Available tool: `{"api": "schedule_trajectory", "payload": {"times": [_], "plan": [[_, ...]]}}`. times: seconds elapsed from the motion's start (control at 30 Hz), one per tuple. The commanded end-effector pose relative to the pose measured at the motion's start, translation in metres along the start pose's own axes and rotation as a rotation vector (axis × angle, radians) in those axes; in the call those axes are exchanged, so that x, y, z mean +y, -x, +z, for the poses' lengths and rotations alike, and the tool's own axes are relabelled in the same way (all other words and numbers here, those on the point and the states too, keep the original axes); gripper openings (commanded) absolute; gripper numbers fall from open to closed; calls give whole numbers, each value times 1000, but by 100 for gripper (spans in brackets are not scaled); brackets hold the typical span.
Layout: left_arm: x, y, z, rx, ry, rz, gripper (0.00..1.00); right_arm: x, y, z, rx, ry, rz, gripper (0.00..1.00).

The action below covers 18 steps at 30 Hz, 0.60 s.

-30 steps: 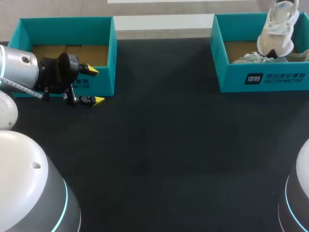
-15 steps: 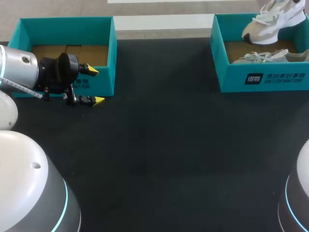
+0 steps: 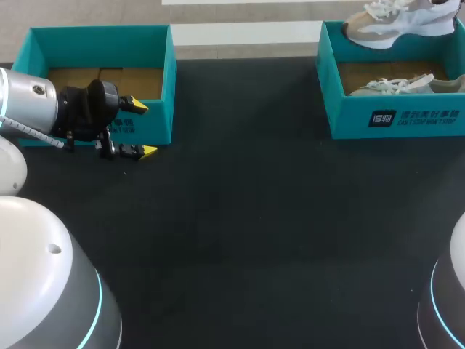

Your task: Take the shoe out of the shoebox, open the shoe tongue, remove and reinsert the insole, then place the shoe into the shoebox

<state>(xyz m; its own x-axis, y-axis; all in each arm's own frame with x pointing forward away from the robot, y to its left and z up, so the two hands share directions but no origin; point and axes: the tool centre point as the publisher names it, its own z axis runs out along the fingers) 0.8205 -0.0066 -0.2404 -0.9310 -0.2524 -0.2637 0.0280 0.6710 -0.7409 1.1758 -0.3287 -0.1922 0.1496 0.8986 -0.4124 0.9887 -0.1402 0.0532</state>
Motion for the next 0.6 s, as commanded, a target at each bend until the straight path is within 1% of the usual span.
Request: {"api": "schedule_trajectory", "payload": {"times": [0.03,0.47,0.6], "plan": [[-1,-1,0,0,6,-1,100,-7,2,-1,9,20,68,0],[-1,-1,0,0,6,-1,100,-7,2,-1,9,20,68,0],[-1,-1,0,0,6,-1,100,-14,0,12,24,48,122,0]]}}
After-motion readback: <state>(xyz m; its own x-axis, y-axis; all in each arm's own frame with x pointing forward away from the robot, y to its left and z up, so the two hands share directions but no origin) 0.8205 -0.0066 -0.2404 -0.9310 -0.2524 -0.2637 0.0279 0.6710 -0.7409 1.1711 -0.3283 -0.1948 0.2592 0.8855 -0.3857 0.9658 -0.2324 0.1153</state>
